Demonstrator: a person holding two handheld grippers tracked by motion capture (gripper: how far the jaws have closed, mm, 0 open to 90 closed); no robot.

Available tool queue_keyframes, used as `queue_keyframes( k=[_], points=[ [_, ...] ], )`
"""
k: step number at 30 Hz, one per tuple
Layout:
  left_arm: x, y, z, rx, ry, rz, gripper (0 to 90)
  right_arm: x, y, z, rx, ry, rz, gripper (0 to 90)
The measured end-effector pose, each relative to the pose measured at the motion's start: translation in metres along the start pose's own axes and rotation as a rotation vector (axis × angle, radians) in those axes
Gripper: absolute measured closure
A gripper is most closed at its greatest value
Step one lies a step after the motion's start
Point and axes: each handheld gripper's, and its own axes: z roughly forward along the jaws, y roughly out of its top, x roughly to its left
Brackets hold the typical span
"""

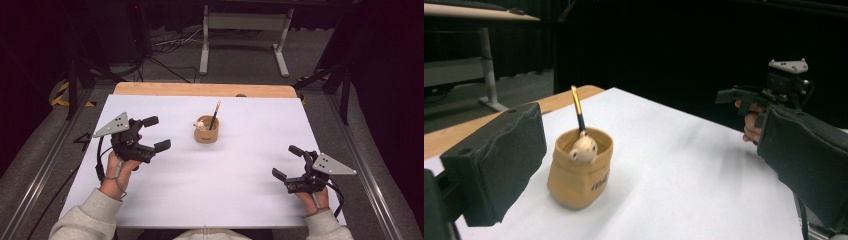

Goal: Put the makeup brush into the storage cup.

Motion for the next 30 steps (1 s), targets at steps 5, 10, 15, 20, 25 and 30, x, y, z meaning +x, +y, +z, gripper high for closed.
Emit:
queue_keyframes(
  k=[5, 10, 15, 20, 25, 30],
  points=[
    [0.001, -0.010, -0.013, -0.003, 0.018, -0.025, 0.4, 0.001, -0.002, 0.004, 0.024, 0.026, 0.001, 0.0],
    [-0.002, -0.017, -0.021, 0.012, 0.026, -0.016, 0.4, 0.001, -0.003, 0.005, 0.031, 0.029, 0.009, 0.0],
    [-0.008, -0.026, -0.029, 0.019, 0.036, -0.012, 0.4, 0.001, -0.005, 0.004, 0.029, 0.027, 0.007, 0.0],
    [-0.013, -0.037, -0.036, 0.027, 0.074, 0.008, 1.4, 0.001, -0.005, 0.003, 0.018, 0.029, 0.008, 0.0],
    [-0.015, -0.048, -0.042, 0.036, 0.076, -0.002, 1.5, 0.001, -0.005, 0.003, 0.020, 0.031, 0.008, 0.0],
    [-0.013, -0.060, -0.048, 0.019, 0.082, -0.035, 1.5, 0.001, -0.007, 0.005, 0.019, 0.037, 0.010, 0.0]
  ],
)
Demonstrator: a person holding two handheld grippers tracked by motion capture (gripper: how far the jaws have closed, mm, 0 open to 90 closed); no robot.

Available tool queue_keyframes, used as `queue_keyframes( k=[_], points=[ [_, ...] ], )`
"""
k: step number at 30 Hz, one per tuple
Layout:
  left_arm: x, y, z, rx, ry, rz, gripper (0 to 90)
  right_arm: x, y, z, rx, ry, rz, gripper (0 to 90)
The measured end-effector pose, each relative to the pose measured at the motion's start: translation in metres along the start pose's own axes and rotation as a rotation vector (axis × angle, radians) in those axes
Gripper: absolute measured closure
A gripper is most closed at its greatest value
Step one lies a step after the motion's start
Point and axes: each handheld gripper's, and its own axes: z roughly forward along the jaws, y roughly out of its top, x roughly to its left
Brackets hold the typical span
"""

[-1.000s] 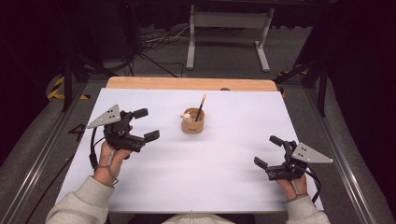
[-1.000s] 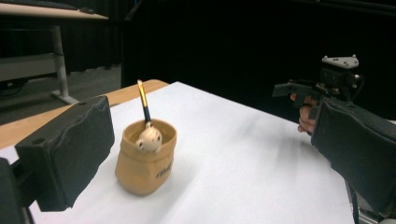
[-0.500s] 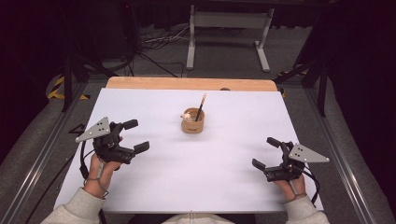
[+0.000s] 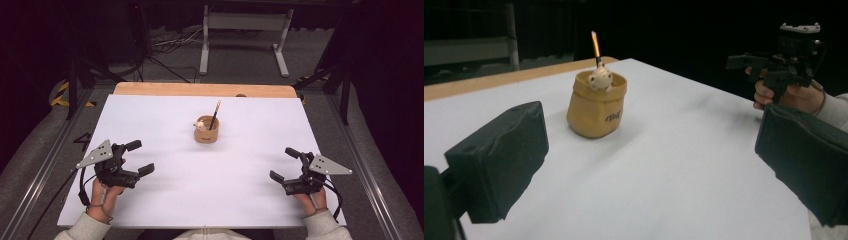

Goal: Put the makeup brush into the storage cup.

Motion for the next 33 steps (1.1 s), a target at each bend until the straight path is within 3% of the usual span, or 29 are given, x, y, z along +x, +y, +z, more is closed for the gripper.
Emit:
queue_keyframes(
  k=[11, 14, 19, 24, 29, 33],
  points=[
    [0.000, -0.019, -0.004, 0.008, 0.021, -0.022, 1.2, 0.001, -0.004, 0.002, 0.006, -0.006, -0.003, 0.0],
    [0.001, -0.026, -0.002, 0.014, 0.043, -0.006, 0.9, 0.001, -0.005, 0.003, 0.008, -0.009, -0.007, 0.0],
    [0.003, -0.031, 0.001, 0.017, 0.032, -0.020, 0.4, 0.000, -0.008, 0.003, 0.016, -0.018, -0.015, 0.0],
    [0.006, -0.034, 0.001, 0.018, 0.036, -0.041, 0.4, 0.000, -0.009, 0.003, 0.021, -0.024, -0.025, 0.0],
    [0.007, -0.033, -0.001, -0.007, 0.042, -0.035, 0.4, 0.001, -0.010, 0.003, 0.017, -0.029, -0.026, 0.0],
    [0.007, -0.034, 0.000, 0.006, 0.032, -0.035, 0.4, 0.001, -0.010, 0.003, 0.010, -0.028, -0.022, 0.0]
  ],
)
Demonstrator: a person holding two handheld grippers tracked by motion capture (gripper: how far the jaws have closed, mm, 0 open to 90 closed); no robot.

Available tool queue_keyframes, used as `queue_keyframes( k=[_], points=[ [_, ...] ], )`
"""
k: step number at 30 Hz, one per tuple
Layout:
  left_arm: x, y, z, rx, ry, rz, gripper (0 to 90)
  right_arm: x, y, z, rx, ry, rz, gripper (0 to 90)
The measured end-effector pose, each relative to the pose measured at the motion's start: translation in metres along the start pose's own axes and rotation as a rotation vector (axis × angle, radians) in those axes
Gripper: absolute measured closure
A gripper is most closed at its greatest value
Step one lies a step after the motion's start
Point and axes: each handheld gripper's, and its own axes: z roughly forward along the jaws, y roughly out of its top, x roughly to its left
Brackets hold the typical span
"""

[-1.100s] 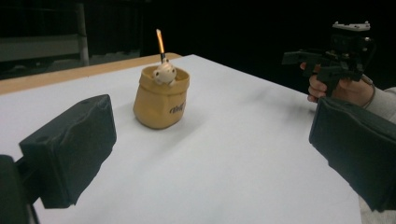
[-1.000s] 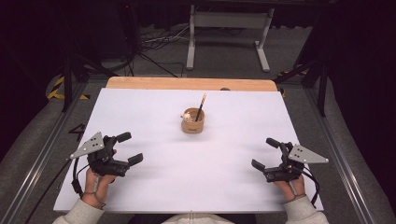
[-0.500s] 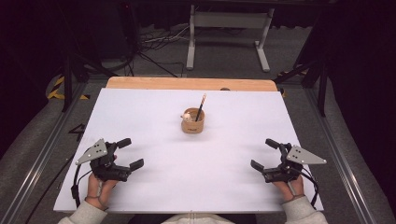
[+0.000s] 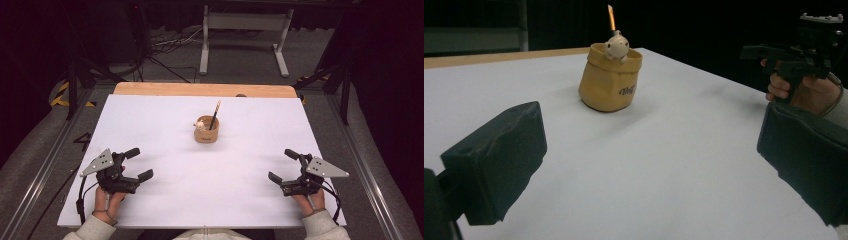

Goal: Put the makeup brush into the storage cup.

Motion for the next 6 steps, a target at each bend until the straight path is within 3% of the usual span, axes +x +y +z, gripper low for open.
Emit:
queue_keyframes(
  k=[6],
  points=[
    [0.0024, 0.0006, -0.0009, -0.008, -0.015, 0.004, 0.4, -0.0005, -0.0001, -0.0001, 0.000, 0.010, 0.012, 0.0]
  ],
)
